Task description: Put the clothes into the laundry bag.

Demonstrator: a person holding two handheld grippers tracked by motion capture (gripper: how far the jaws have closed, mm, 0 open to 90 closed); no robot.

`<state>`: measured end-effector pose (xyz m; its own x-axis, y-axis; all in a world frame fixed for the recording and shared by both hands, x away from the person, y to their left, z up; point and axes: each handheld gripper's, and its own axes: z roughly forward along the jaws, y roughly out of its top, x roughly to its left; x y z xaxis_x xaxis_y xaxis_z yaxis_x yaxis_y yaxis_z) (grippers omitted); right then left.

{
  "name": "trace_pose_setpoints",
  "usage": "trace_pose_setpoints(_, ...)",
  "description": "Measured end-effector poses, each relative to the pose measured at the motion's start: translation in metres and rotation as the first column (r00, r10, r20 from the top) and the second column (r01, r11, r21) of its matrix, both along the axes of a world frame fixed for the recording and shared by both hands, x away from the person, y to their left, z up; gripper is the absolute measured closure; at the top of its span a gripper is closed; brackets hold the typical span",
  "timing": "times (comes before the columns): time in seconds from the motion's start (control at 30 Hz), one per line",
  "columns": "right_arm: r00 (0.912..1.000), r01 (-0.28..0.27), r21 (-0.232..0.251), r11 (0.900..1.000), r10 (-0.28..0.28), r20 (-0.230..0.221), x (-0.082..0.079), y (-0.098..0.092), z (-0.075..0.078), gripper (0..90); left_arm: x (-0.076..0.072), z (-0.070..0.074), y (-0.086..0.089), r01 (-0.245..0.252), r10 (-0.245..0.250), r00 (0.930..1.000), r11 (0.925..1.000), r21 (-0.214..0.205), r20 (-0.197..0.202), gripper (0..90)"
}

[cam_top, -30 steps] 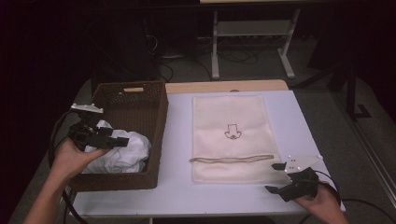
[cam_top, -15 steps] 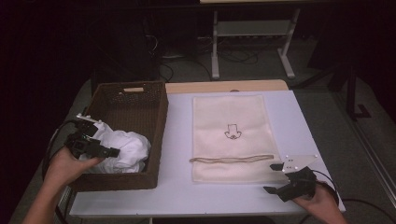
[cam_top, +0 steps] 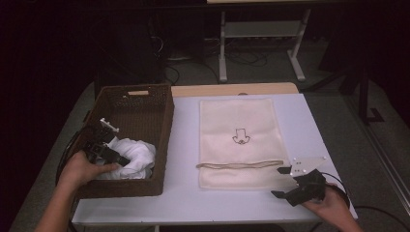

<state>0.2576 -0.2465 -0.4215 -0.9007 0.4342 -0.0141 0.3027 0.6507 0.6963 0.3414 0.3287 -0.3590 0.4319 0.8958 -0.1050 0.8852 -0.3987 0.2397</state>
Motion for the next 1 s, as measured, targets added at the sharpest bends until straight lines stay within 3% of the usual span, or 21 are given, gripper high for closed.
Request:
trace_pose_setpoints(0.07,1.0,-0.007,-0.031,0.9995,0.007,0.004,0.009,0.005,0.004,20.8,0.002,-0.002,-0.001,-0.002,0.002,0.9998,0.9999,0.013,-0.018,30.7)
trace_pose_setpoints(0.13,0.9995,-0.018,-0.032,0.9993,0.017,-0.027,0.026,0.013,0.009,21.6,0.005,-0.003,0.001,-0.01,0.01,0.9996,0.9999,0.007,-0.025,37.1)
trace_pose_setpoints(0.23,0.9997,-0.016,-0.047,0.9988,0.016,-0.018,0.038,0.021,0.014,23.4,0.007,-0.004,0.003,-0.015,0.014,0.9995,0.9999,-0.005,-0.029,42.0)
trace_pose_setpoints(0.3,0.9994,-0.032,-0.057,0.9978,0.031,-0.019,0.057,0.035,0.021,25.9,0.007,-0.004,0.004,-0.022,0.022,0.9993,0.9997,-0.011,-0.029,47.1)
trace_pose_setpoints(0.33,0.9994,-0.032,-0.057,0.9978,0.031,-0.019,0.057,0.035,0.021,25.9,0.007,-0.004,0.004,-0.022,0.022,0.9994,0.9997,-0.012,-0.027,47.1)
trace_pose_setpoints(0.37,0.9985,-0.052,-0.067,0.9964,0.051,-0.017,0.071,0.047,0.021,29.3,0.007,-0.004,0.004,-0.022,0.021,0.9995,0.9997,-0.013,-0.022,49.4)
trace_pose_setpoints(0.4,0.9985,-0.052,-0.067,0.9964,0.051,-0.017,0.071,0.047,0.021,29.3,0.007,-0.004,0.004,-0.025,0.025,0.9995,0.9996,-0.015,-0.021,49.4)
trace_pose_setpoints(0.47,0.9961,-0.083,-0.085,0.993,0.079,-0.039,0.087,0.06,0.014,37.0,0.007,-0.003,0.005,-0.031,0.031,0.9994,0.9992,-0.025,-0.017,53.6)
trace_pose_setpoints(0.53,0.9956,-0.087,-0.085,0.9926,0.083,-0.042,0.093,0.063,0.011,39.4,0.006,-0.003,0.005,-0.035,0.035,0.9993,0.999,-0.028,-0.015,54.9)
trace_pose_setpoints(0.57,0.9927,-0.102,-0.072,0.9922,0.097,-0.072,0.102,0.066,0.004,46.9,0.006,-0.003,0.005,-0.038,0.037,0.9992,0.9989,-0.029,-0.015,57.4)
trace_pose_setpoints(0.67,0.9895,-0.118,-0.066,0.9908,0.112,-0.091,0.107,0.068,-0.002,53.3,0.006,-0.002,0.006,-0.033,0.032,0.9994,0.9989,-0.034,-0.016,59.3)
trace_pose_setpoints(0.7,0.9849,-0.147,-0.083,0.9857,0.138,-0.105,0.109,0.071,-0.008,63.3,0.006,-0.002,0.006,-0.033,0.033,0.9994,0.9987,-0.039,-0.014,62.6)
trace_pose_setpoints(0.87,0.9732,-0.213,-0.083,0.9734,0.204,-0.105,0.106,0.078,-0.013,68.1,0.006,-0.001,0.009,-0.032,0.032,0.9994,0.9979,-0.056,-0.011,64.8)
trace_pose_setpoints(1.0,0.9722,-0.222,-0.114,0.9684,0.211,-0.102,0.106,0.083,-0.016,71.6,0.007,-0.001,0.009,-0.037,0.036,0.9992,0.9979,-0.053,-0.014,64.8)
